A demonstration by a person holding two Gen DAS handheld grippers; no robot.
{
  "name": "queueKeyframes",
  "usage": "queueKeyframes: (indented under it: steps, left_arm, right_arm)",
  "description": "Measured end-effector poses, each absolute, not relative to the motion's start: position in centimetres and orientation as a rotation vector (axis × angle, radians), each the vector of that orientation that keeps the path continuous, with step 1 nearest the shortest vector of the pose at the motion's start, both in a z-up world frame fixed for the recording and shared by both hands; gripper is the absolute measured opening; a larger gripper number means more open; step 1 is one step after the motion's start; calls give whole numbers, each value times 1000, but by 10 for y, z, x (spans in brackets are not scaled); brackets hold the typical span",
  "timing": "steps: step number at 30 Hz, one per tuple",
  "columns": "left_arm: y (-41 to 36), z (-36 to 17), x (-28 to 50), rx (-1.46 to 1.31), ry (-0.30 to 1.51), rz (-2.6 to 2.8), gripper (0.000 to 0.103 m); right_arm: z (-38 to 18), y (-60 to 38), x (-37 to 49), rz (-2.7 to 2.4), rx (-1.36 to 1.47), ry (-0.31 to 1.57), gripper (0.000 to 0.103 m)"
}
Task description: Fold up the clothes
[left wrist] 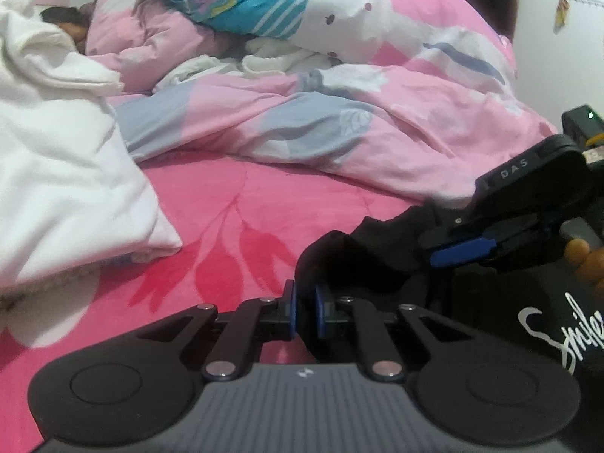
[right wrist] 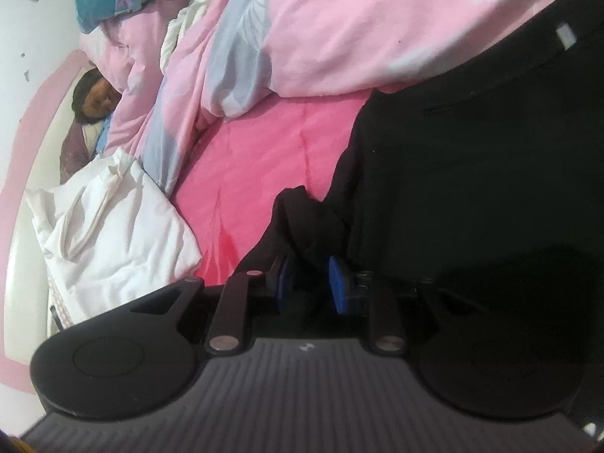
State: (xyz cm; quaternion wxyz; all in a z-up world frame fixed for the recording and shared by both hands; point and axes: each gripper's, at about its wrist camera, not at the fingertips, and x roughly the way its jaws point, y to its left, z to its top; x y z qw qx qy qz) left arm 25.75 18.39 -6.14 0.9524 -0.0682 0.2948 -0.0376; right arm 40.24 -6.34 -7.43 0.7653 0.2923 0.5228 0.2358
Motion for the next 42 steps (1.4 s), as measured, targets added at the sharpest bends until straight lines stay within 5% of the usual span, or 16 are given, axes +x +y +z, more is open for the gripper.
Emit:
queueKeyframes:
  steps: [21, 23, 26, 29, 32, 34, 35, 36, 42]
  left_arm:
    - [249, -75, 210, -417, 629, 74, 16]
    - [250, -73, 204, -409, 616, 62, 25]
    - [250, -70, 201, -412, 587, 26, 55]
    - [241, -66, 207, -357, 557, -6, 59]
    - [232, -70, 217, -292, 566, 8, 56]
    - [231, -76, 223, -281, 593, 19, 40]
    - [232, -79, 226, -285, 612, 24, 17]
    - [233, -81, 227, -295, 624, 27, 13]
    - [246, -85, 223, -382, 614, 18, 7]
  right_arm:
    - [-61, 10, 405, 598, 396, 1192, 27]
    - [-63, 16, 405, 606, 377, 1202, 27]
    - [-63, 19, 404, 610, 373, 1199, 27]
    - [-61, 19, 403, 614, 385, 1195, 27]
    - [-59, 27, 403, 632, 362, 1170, 27]
    - [-57, 32, 403, 644, 347, 1154, 23]
    - [-57, 35, 403, 650, 339, 1146, 10]
    - [-56, 38, 403, 655, 331, 1137, 1]
    - [-42, 63, 409, 699, 286, 1056, 1]
